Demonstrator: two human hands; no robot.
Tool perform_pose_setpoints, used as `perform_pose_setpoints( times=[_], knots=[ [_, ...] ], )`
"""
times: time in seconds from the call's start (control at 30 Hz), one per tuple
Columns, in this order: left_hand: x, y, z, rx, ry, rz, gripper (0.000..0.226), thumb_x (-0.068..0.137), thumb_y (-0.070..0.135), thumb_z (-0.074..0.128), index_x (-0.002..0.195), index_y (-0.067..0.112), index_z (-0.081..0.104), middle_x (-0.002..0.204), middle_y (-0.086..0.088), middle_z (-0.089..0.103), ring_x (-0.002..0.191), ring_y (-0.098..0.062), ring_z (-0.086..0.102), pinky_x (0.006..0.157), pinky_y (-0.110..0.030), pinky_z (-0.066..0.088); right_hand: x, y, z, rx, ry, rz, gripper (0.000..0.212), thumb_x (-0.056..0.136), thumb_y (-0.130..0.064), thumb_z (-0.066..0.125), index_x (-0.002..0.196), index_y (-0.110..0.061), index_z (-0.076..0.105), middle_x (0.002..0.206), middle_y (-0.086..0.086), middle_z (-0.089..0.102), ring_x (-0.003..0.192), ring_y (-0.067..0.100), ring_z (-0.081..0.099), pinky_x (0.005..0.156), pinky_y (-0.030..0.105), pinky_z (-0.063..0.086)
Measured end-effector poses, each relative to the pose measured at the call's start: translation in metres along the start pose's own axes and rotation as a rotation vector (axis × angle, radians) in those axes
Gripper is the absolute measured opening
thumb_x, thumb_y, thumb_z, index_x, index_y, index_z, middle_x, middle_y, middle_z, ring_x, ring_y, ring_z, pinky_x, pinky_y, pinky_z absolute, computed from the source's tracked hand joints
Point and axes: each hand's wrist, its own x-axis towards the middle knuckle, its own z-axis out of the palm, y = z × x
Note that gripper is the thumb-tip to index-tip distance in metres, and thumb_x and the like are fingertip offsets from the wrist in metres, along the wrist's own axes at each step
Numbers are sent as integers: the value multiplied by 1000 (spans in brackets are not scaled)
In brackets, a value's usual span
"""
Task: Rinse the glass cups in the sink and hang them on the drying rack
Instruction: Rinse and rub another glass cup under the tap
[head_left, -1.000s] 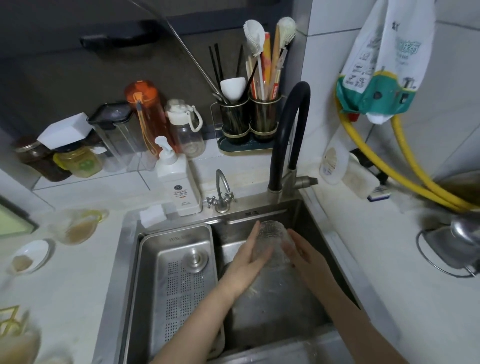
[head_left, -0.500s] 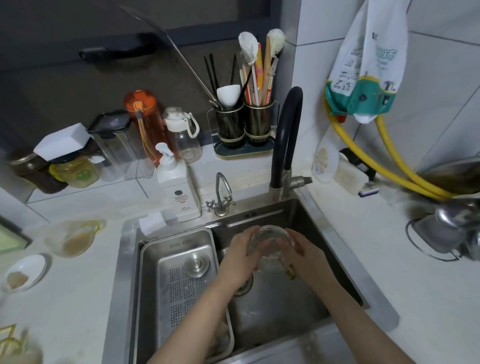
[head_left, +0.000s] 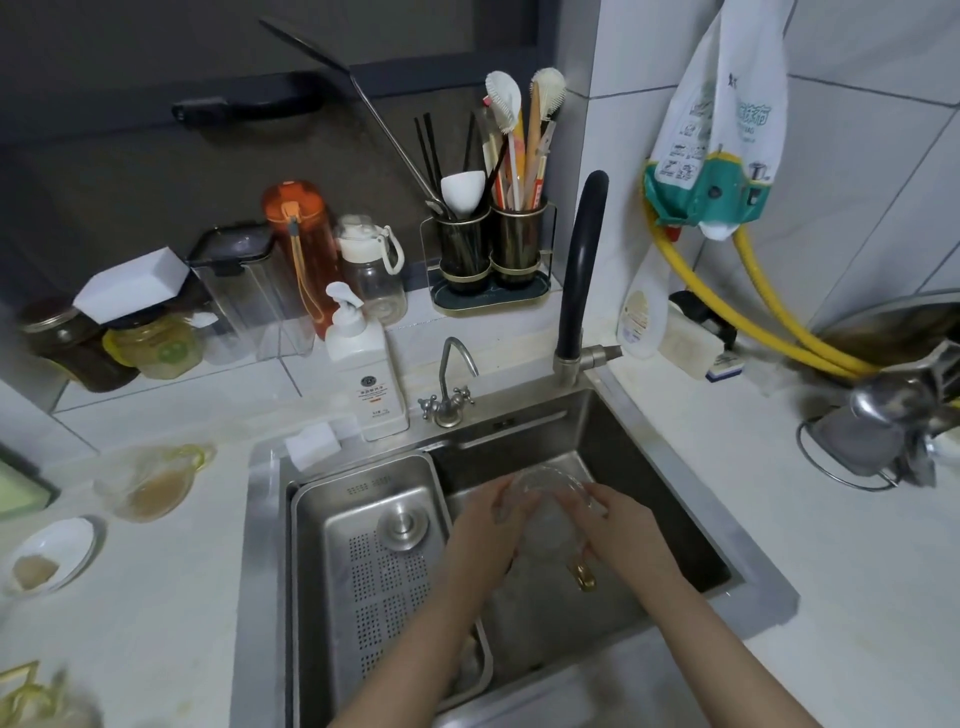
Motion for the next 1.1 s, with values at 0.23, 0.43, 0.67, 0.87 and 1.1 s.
perform_pose_setpoints(
  times=[0.23,0.43,0.67,0.87,1.1],
  knots=[
    [-16,4,-2,-34,-2,-7,10,94,38,55,91,47,58,82,29,57,72,21,54,58,-1,40,-17,1,1,32,-16,67,50,89,-55,51,123,-18,55,90,1,69,76,14,68,73,26,55],
    [-20,12,4,44,67,-64,20,94,46,51,75,45,57,70,23,61,67,11,56,60,-11,44,-18,-1,-8,6,-69,41,36,85,-60,51,87,-26,61,78,1,69,68,15,67,77,36,58],
    [-35,18,20,-24,208,-109,39,85,53,61,115,29,65,99,6,73,92,-9,66,87,-28,52,-25,0,-25,81,-106,-155,12,88,-46,56,85,-37,50,79,-10,61,76,12,64,71,24,54],
    [-69,21,20,-281,358,-101,44,83,37,70,125,34,56,106,12,66,88,7,59,80,-7,46,-37,-3,-26,170,-192,-279,50,86,-41,62,130,-21,49,119,-3,59,103,15,60,83,25,46],
    [-118,13,-6,-535,557,-87,42,81,20,75,116,36,58,111,6,69,98,-5,66,95,-38,53,-54,-17,10,231,-383,-381,29,87,-33,64,113,-40,53,86,-20,68,75,-2,67,64,12,47]
  ],
)
